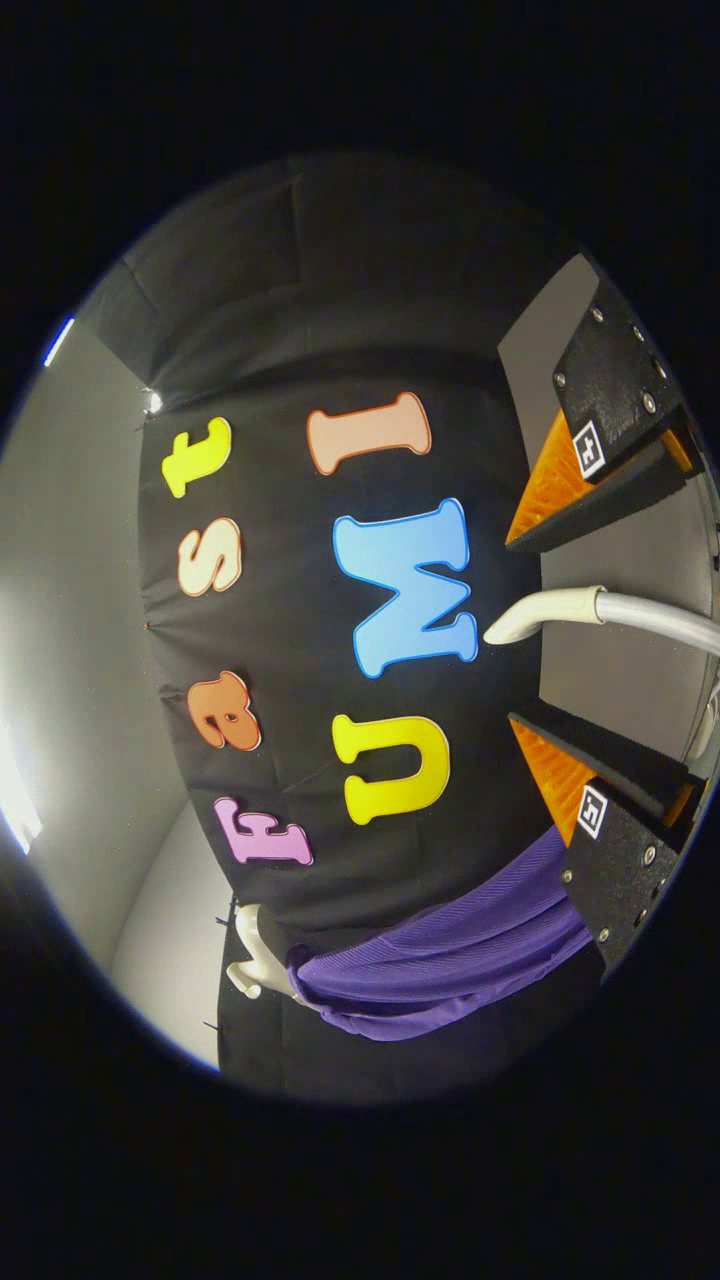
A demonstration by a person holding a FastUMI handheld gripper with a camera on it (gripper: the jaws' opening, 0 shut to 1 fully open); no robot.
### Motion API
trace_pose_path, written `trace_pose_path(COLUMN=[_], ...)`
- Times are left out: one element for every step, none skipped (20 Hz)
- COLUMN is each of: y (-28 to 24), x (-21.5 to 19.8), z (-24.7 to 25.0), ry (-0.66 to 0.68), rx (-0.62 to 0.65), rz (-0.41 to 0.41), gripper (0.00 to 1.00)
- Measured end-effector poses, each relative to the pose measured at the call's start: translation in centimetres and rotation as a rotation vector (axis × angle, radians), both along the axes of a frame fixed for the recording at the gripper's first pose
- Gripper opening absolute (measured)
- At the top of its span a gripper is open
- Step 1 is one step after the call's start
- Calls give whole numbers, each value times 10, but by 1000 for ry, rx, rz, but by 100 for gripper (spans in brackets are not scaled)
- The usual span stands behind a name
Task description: Iron the clothes twice with a garment steamer, once on the left side and once on the right side.
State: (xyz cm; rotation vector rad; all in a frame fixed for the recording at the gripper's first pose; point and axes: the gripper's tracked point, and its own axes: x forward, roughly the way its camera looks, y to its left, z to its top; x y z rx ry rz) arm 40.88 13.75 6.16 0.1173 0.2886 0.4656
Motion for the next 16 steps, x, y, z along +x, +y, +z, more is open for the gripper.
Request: trace_pose_path(y=[2, 3, 7, 12, 16, 20, 26, 30, 36, 38, 43, 45, 46, 46, 46, 46], x=[11, 23, 32, 42, 52, 61, 66, 70, 74, 77, 83, 86, 85, 87, 89, 90], z=[-8, -14, -21, -27, -36, -45, -55, -66, -79, -83, -93, -103, -115, -123, -132, -139], ry=[27, 50, 71, 92, 119, 158, 207, 252, 294, 316, 331, 358, 389, 407, 422, 442], rx=[0, -3, -2, 0, 3, 6, 12, 15, 9, -3, -22, -46, -66, -86, -112, -127], rz=[2, -3, 3, 9, 11, 18, 26, 28, 36, 45, 51, 59, 73, 81, 84, 89], gripper=[94, 94, 94, 94, 94, 94, 94, 94, 94, 94, 94, 94, 94, 94, 94, 94])
